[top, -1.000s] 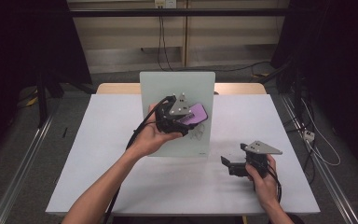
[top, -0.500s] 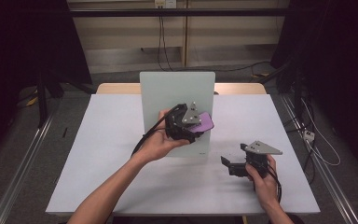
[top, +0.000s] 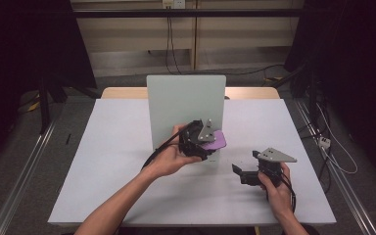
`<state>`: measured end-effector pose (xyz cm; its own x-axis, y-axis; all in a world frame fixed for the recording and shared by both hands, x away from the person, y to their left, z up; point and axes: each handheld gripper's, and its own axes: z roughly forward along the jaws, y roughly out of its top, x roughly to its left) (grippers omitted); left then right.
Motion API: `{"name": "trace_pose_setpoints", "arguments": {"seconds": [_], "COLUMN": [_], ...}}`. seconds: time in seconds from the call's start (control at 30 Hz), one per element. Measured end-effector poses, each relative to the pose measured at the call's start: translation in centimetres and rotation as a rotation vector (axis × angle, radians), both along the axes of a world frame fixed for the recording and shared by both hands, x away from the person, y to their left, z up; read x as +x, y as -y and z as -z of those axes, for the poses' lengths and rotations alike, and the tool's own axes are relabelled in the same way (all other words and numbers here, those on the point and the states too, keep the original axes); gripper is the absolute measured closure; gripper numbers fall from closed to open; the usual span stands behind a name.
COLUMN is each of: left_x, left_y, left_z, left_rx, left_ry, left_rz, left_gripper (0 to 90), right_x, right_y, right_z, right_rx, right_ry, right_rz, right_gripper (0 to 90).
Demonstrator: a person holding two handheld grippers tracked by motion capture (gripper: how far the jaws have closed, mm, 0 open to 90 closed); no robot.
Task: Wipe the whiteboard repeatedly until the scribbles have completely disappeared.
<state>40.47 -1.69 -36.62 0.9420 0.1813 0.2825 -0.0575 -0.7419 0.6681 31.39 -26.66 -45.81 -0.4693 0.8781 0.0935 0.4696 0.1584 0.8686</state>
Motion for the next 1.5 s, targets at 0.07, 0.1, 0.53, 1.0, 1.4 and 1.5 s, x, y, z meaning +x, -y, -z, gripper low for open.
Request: {"name": "trace_pose_setpoints", "arguments": {"seconds": [0.07, 0.1, 0.53, 1.0, 1.4, 1.5], "left_x": [0.3, 0.4, 1.3, -0.5, -1.5, -1.3], "left_y": [-0.6, -0.8, -3.4, -3.2, -2.9, -2.8], "left_z": [-0.7, -1.0, -3.4, 1.1, 3.8, 3.6], "left_rx": [-0.020, -0.029, -0.083, 0.046, 0.142, 0.117], "left_ry": [-0.001, 0.005, 0.054, 0.009, -0.030, -0.042], "left_rz": [-0.017, -0.024, -0.087, -0.026, 0.017, 0.013], "left_gripper": [41.3, 41.3, 41.2, 41.2, 41.2, 41.2], "right_x": [0.0, 0.0, 0.0, 0.0, 0.0, 0.0], "right_y": [0.0, 0.0, -0.1, 0.0, -0.1, -0.1], "right_z": [0.0, 0.0, 0.0, 0.0, 0.0, 0.0], "right_rx": [0.000, 0.000, -0.002, -0.001, -0.002, -0.002], "right_ry": [0.000, 0.000, 0.000, 0.001, -0.001, -0.002], "right_rz": [0.001, 0.001, 0.001, 0.003, 0.002, 0.001], "right_gripper": [5.0, 5.1, 5.1, 5.0, 5.0, 5.1]}}
